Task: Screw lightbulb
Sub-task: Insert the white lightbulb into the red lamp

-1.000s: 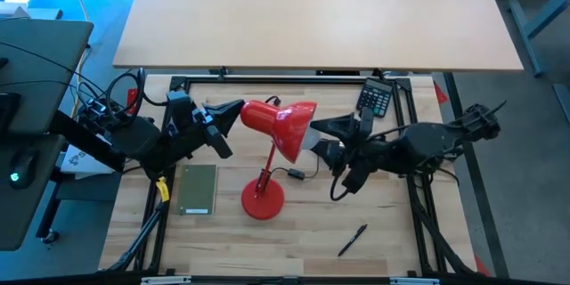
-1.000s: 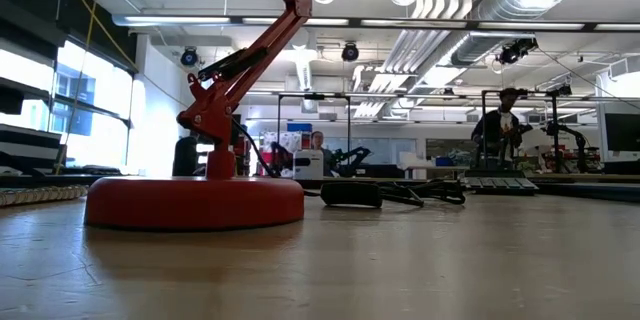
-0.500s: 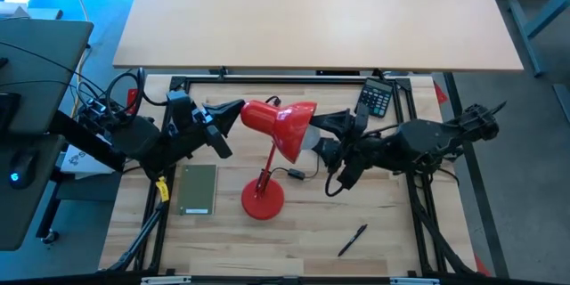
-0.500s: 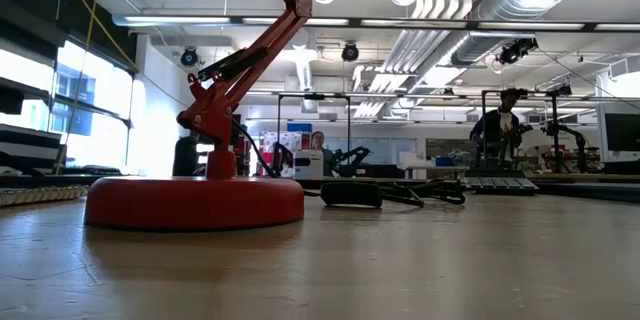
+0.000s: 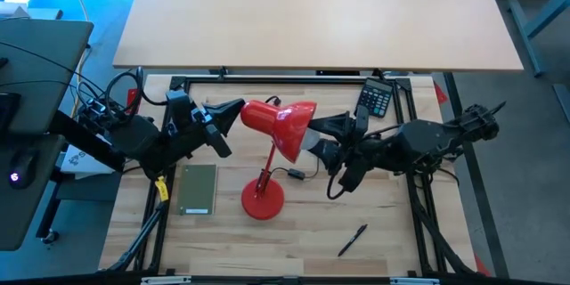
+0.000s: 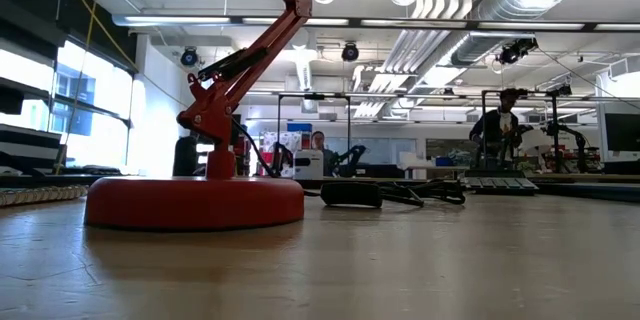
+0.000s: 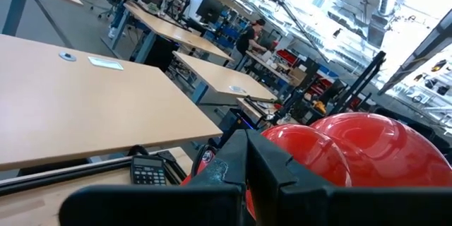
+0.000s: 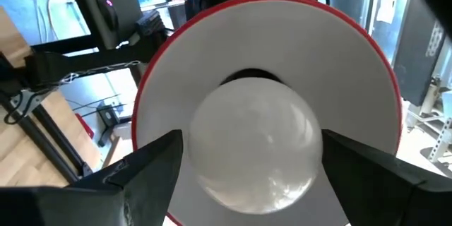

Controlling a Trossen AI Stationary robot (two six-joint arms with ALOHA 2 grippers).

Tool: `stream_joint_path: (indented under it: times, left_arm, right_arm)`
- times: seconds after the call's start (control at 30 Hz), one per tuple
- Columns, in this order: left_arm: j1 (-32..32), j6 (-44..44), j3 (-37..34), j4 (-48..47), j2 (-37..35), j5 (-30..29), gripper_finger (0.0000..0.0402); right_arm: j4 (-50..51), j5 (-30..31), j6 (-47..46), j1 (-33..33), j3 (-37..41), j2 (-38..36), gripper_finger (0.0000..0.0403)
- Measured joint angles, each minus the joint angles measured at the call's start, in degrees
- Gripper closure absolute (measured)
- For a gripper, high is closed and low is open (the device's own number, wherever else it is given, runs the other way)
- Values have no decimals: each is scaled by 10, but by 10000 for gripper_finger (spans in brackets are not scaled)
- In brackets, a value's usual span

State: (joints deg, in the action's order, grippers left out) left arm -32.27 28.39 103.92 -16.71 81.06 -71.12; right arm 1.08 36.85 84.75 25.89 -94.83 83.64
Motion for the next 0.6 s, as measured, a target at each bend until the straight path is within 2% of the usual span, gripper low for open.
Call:
stream_joint_path:
  times: [0.6]
  left_arm:
    - [0, 5, 0, 3, 0, 0, 402]
  right_arm:
    - [0, -8, 2, -2, 0, 0, 94]
